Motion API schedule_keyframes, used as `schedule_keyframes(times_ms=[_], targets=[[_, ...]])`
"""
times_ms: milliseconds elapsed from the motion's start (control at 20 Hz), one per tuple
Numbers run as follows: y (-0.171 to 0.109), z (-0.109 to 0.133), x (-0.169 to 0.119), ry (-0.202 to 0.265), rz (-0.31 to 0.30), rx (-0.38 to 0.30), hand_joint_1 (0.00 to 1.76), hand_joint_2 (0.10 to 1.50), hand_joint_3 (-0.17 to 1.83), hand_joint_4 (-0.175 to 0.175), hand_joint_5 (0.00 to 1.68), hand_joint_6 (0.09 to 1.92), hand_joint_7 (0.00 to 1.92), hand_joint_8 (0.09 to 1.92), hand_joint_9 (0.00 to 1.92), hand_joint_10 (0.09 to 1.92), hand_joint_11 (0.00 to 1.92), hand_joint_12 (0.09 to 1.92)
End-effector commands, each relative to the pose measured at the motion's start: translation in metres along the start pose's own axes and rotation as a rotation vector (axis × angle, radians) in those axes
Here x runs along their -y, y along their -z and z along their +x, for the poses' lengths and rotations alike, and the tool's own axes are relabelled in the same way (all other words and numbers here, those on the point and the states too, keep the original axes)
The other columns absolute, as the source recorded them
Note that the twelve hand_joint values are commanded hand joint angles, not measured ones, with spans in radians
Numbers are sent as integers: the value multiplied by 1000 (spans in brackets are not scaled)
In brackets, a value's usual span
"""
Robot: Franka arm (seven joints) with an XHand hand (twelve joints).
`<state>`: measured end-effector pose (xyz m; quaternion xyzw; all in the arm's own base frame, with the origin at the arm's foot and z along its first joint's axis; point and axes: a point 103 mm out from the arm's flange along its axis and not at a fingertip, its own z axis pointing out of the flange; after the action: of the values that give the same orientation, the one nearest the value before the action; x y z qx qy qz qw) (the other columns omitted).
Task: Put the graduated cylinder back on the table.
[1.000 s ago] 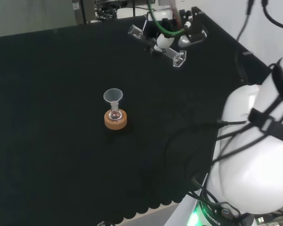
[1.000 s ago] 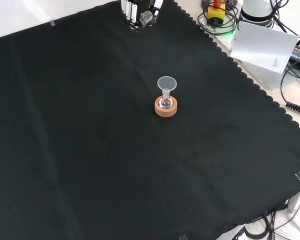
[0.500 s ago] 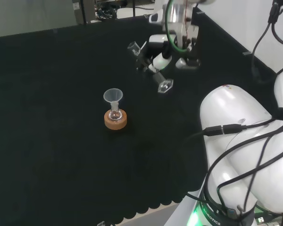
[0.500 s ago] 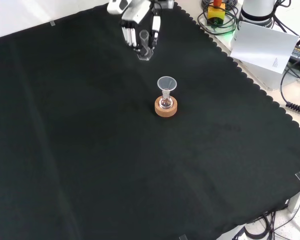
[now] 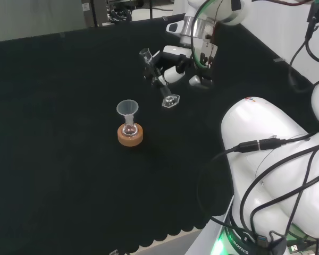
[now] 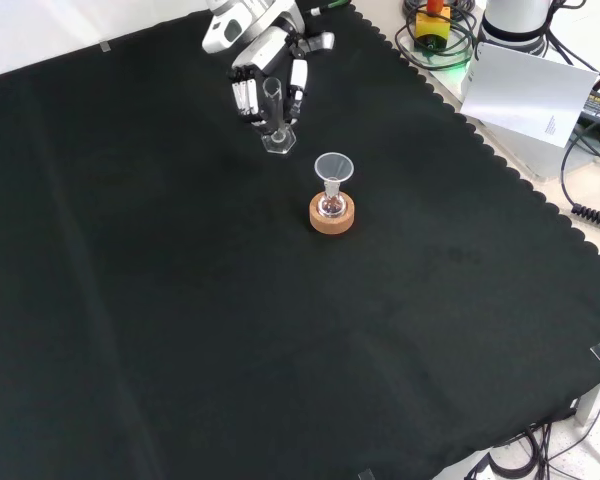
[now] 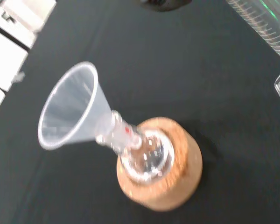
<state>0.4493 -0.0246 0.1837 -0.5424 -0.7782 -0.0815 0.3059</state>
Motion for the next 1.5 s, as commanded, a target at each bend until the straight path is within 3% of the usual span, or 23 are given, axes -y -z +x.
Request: schedule_keyframes(times_ms=[50, 400, 600, 1100, 1500], targets=[[1, -11, -23, 42, -90, -52, 1361, 1116, 3, 78, 1033, 640, 962, 1073, 1332, 135, 1026, 897], [-6, -24, -40, 78, -147, -118, 1361, 1117, 3, 77, 1032, 643, 962, 1074, 1330, 134, 1024, 897], [-12, -30, -50, 95, -186, -122, 1361, 1117, 3, 77, 1031, 645, 961, 1074, 1325, 132, 1018, 896], [-26, -33, -73, 125, -223, -138, 1359, 1122, 5, 77, 1026, 650, 948, 1092, 1316, 129, 1011, 903], [-36, -41, -84, 124, -245, -170, 1357, 1125, 5, 78, 1021, 652, 943, 1099, 1308, 126, 1005, 905]])
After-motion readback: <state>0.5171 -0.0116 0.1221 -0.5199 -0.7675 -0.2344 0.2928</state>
